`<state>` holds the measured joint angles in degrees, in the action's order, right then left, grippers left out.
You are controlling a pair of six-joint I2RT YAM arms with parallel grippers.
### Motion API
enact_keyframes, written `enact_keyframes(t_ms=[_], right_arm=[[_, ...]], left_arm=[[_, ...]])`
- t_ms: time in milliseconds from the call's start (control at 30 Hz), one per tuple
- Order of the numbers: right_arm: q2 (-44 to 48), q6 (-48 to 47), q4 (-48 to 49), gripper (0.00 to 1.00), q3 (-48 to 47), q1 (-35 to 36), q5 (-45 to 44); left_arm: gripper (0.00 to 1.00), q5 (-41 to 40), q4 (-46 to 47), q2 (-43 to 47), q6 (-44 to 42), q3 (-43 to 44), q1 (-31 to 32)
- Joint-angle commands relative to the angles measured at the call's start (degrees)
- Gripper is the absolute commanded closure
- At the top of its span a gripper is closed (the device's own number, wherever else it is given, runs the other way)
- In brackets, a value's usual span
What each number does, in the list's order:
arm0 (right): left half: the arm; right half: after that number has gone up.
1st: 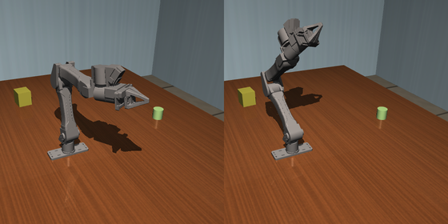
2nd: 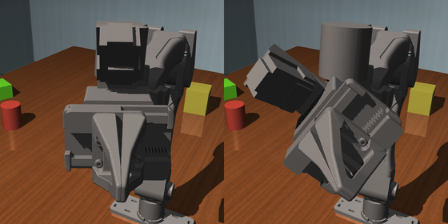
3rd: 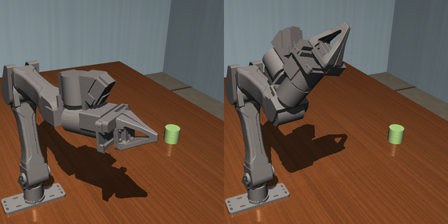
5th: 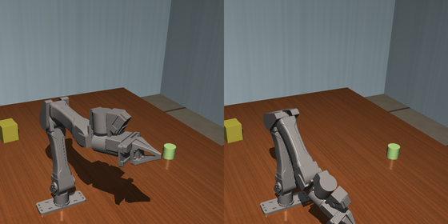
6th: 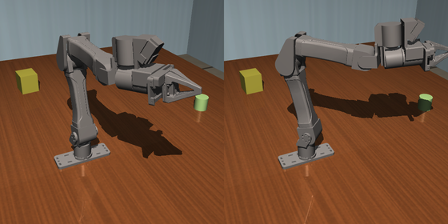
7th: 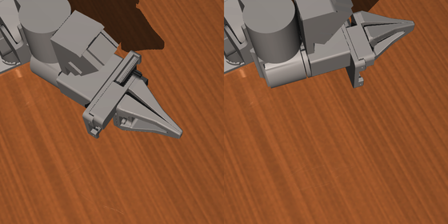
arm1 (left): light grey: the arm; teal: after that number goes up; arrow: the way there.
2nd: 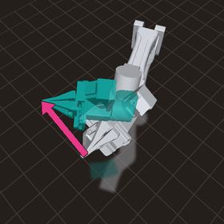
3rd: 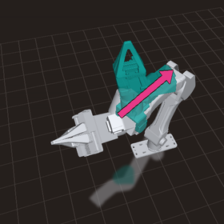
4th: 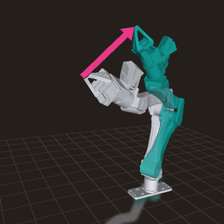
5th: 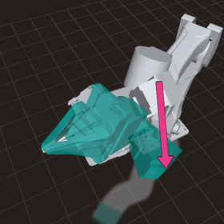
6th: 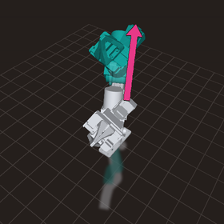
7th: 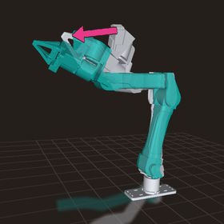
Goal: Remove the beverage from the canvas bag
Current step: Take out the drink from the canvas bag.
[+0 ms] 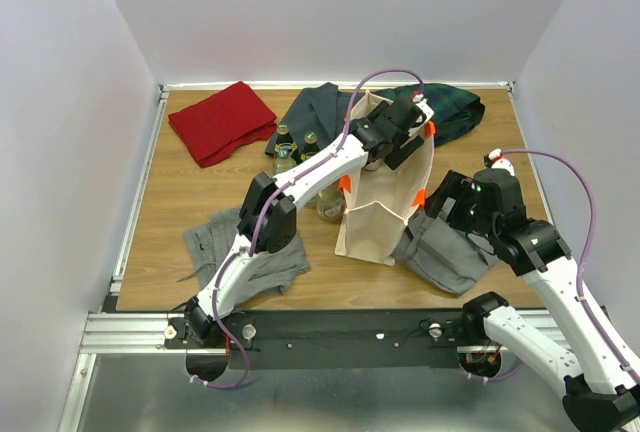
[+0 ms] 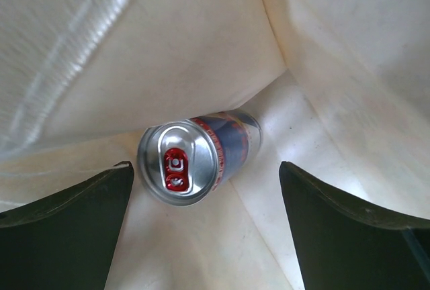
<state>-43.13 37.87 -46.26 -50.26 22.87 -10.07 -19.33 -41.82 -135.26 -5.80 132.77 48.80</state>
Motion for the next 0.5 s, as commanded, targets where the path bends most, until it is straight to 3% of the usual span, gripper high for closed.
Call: enact_keyframes(t_ms=[0,267,333,467], right_arm=[[-0.2,-0.5,0.7,0.03,0.7,0.2,-1.6],[-0.5,-0.6,0.9,0.03,0.7,0.2,-1.6],[-0.5,-0.6,1.0,0.03,0.8,0.2,-1.5],[-0.5,-0.6,1.1,0.03,0.8,0.1,-1.5]], left_arm=[[0.01,1.0,-4.1,-3.3,0.0,-3.0,-0.9],[0.02,1.4,-4.2,-4.1,0.2,-3.8,-1.2],[0.06,2.4,-4.4,-4.0,0.5,-4.1,-1.2],[0.23,6.0,-4.5,-2.7,1.3,-4.8,-1.2]])
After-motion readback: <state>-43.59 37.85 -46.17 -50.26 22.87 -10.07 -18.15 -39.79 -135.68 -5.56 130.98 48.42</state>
